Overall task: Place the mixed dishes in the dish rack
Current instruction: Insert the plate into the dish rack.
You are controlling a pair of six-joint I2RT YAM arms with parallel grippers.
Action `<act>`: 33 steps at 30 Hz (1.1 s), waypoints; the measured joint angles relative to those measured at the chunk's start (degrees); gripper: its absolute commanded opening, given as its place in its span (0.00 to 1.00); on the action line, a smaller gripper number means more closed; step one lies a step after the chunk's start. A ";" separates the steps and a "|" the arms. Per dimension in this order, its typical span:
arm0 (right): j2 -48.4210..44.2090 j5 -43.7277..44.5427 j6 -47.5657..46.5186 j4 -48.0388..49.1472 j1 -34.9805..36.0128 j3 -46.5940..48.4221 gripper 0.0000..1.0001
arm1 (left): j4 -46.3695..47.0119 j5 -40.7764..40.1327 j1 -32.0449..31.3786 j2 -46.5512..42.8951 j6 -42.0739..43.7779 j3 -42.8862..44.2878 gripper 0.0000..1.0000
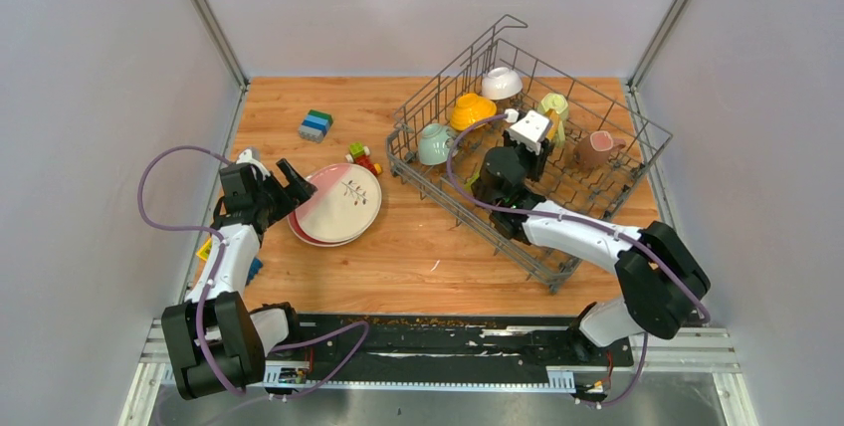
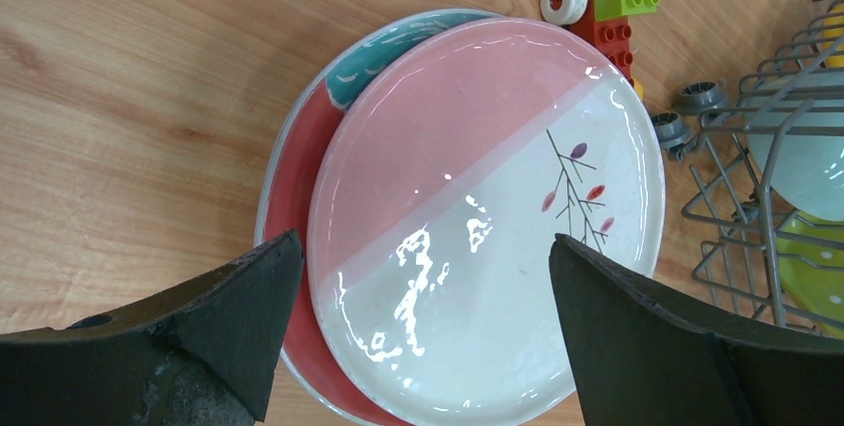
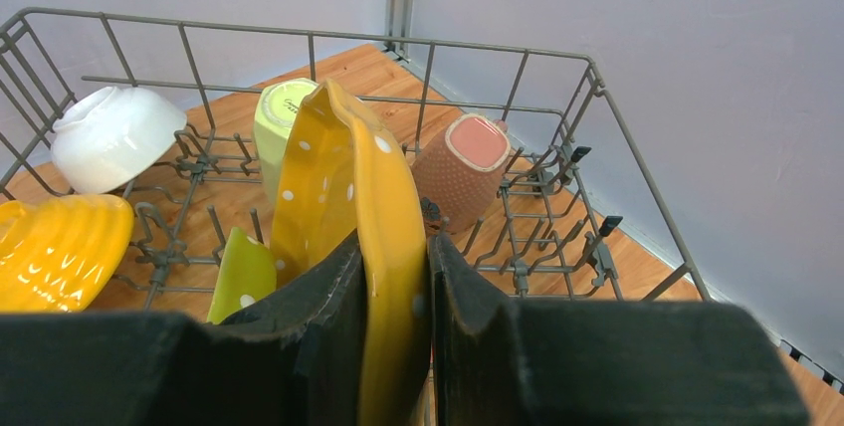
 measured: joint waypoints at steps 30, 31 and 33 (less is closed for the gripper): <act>15.85 2.47 -32.11 41.00 4.33 1.90 0.58 | 0.44 1.25 0.00 1.68 -0.02 0.00 1.00; 15.67 2.36 -32.41 42.05 4.39 1.90 0.58 | 0.44 1.25 0.00 1.68 -0.02 0.00 1.00; 15.21 2.16 -32.94 43.69 4.50 1.90 0.59 | 0.44 1.25 0.00 1.70 -0.02 0.00 1.00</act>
